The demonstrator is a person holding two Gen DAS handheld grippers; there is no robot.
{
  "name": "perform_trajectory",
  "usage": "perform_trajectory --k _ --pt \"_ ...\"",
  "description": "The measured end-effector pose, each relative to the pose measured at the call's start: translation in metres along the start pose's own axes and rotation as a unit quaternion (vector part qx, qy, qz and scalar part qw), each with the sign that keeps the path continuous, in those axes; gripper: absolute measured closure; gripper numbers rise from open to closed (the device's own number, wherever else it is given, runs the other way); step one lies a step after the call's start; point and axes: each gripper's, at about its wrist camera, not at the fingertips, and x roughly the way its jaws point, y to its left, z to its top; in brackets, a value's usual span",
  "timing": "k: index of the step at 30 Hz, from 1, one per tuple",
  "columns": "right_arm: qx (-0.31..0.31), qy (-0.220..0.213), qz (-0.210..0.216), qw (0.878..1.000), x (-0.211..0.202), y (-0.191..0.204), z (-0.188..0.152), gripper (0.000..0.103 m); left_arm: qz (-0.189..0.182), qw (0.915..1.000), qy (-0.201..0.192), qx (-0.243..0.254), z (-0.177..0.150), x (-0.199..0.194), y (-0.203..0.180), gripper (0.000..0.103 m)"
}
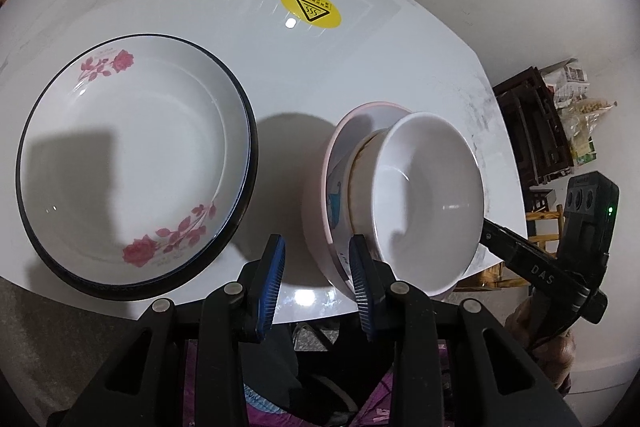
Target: Organize plates and bowls
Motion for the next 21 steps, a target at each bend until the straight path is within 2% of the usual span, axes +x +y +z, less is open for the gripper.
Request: perform_trajectory --k 1,4,5,12,13,14,15,17,19,21 --pt "0.000 0.005 -0.005 1.000 0.002 0.000 0.001 0.074 0.007 1.0000 0.002 0.001 0.000 0.000 -0.001 0.068" --pt "0.007 0.019 -0.013 1.000 0.005 -0.001 0.003 0.071 0.045 0.9990 -0.003 0.002 0.003 -0.002 0.001 0.049" --pt "0.013 0.026 -0.014 0.999 0.006 -0.002 0.004 0.071 0.050 0.9988 -0.003 0.000 0.003 -0.002 0.002 0.046" --pt "-0.001 0.048 -0.023 0.999 0.008 0.001 0.008 0.071 0.030 0.9990 -0.005 -0.032 0.005 -0.001 0.012 0.045" --pt "-0.003 0.049 -0.024 0.999 0.008 0.002 0.007 0.071 0.026 0.9992 -0.009 -0.030 0.005 -0.001 0.012 0.050" --pt "-0.003 0.049 -0.022 0.999 0.008 0.001 0.007 0.071 0.016 0.9995 -0.013 -0.025 0.004 -0.002 0.011 0.061" --pt "-0.001 0.052 -0.019 0.998 0.009 0.001 0.007 0.071 0.006 0.9997 -0.013 -0.022 0.005 -0.002 0.011 0.067" --pt "0.012 0.058 -0.007 0.998 0.010 -0.004 0.008 0.071 -0.005 0.9997 -0.011 -0.022 0.006 -0.004 0.008 0.091" --pt "0.016 0.062 -0.002 0.998 0.011 -0.005 0.008 0.071 -0.003 0.9997 -0.014 -0.018 0.006 -0.004 0.002 0.097" --pt "0.010 0.065 0.000 0.998 0.012 -0.004 0.008 0.071 0.002 0.9995 -0.022 -0.022 0.005 -0.005 0.001 0.097"
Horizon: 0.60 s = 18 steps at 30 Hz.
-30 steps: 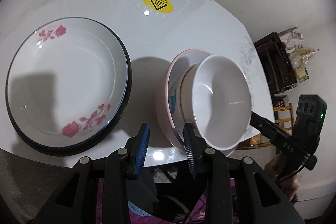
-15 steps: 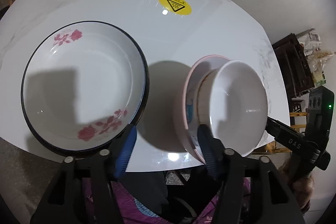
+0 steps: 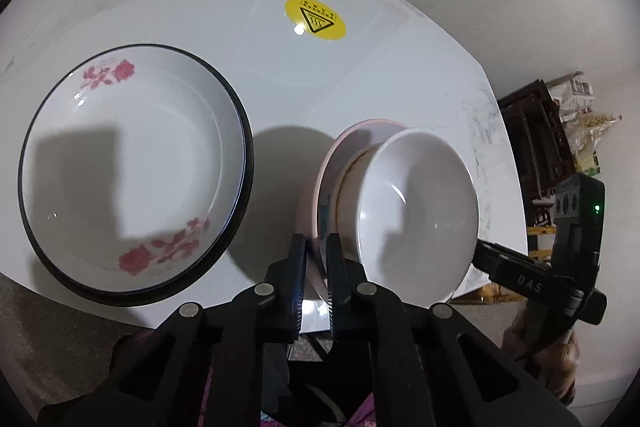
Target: Organize plates and bowls
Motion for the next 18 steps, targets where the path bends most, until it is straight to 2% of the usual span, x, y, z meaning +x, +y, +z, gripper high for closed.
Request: perform_trajectory --k 4,8,13,15,17,18 --pt "-0.004 0.012 0.005 1.000 0.002 0.000 0.002 0.071 -0.008 0.9995 -0.005 -0.032 0.001 0.000 0.006 0.098" --pt "0.003 0.034 0.011 0.999 0.005 -0.003 0.007 0.071 0.025 0.9995 0.002 -0.020 0.000 -0.001 -0.004 0.097" --pt "-0.020 0.041 -0.015 0.999 0.004 0.005 0.009 0.071 0.044 0.9987 0.007 -0.025 0.005 0.000 -0.008 0.097" --pt "-0.019 0.042 -0.012 0.999 0.004 0.004 0.009 0.071 0.055 0.9979 0.010 -0.031 0.006 0.001 -0.009 0.093" --pt "-0.021 0.034 -0.010 0.999 0.003 0.002 0.009 0.071 0.077 0.9962 0.018 -0.036 0.008 0.003 -0.016 0.084" --pt "-0.024 0.028 -0.007 0.999 0.003 0.001 0.008 0.071 0.080 0.9959 0.019 -0.037 0.008 0.004 -0.016 0.083"
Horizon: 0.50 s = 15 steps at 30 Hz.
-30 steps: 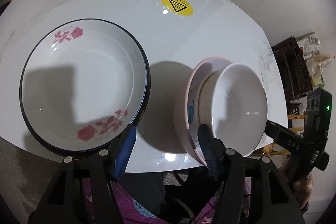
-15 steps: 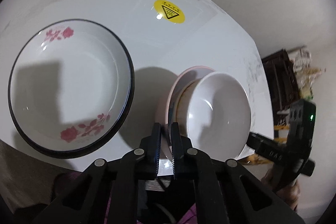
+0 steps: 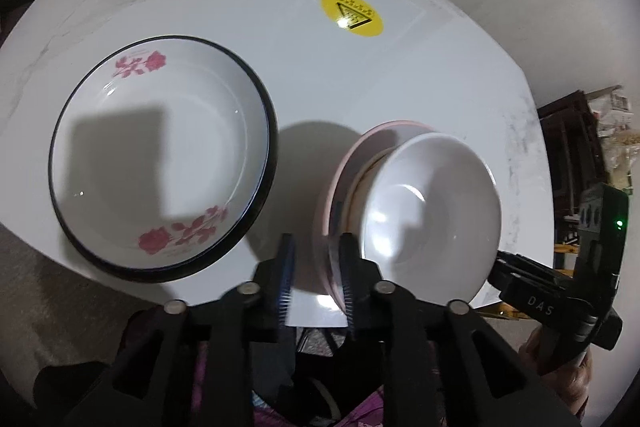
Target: Organize plates and bowls
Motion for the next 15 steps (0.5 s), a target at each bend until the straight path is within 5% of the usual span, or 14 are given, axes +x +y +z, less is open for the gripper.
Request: perform_trajectory --k 3,5,15 --pt "0.000 -0.011 0.020 1.000 -0.002 -0.004 -0.003 0.075 -0.009 0.9999 -0.012 0.002 0.000 0.000 0.001 0.087" --pt "-0.002 -0.012 0.035 0.999 -0.001 -0.003 -0.003 0.082 -0.037 0.9992 -0.015 -0.007 -0.003 0.001 0.005 0.100" --pt "-0.004 -0.019 0.048 0.999 -0.002 -0.005 -0.004 0.084 -0.074 0.9961 -0.024 -0.042 -0.009 0.001 0.017 0.099"
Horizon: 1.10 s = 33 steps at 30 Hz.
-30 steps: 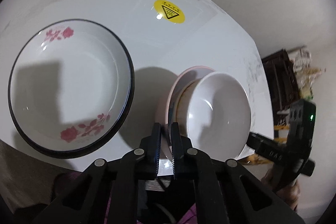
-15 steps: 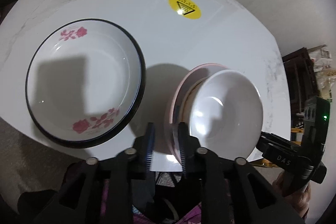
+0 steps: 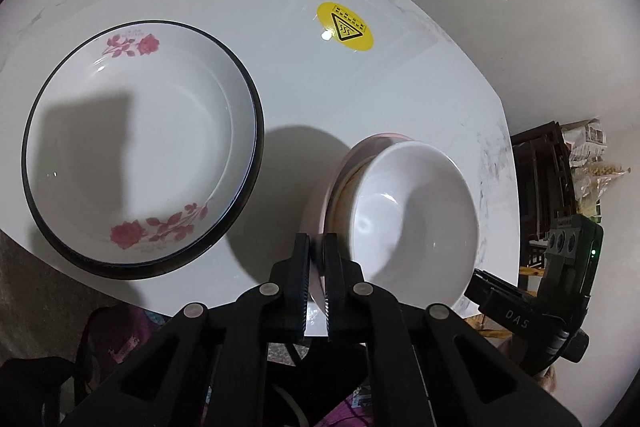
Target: Organize plates and bowls
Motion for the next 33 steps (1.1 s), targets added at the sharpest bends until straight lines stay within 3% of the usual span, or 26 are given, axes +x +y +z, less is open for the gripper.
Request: perform_trajectory --k 33 --pt "0.009 -0.011 -0.005 1.000 -0.003 -0.004 -0.001 0.085 0.010 0.9992 -0.004 0.038 0.002 0.006 -0.011 0.099"
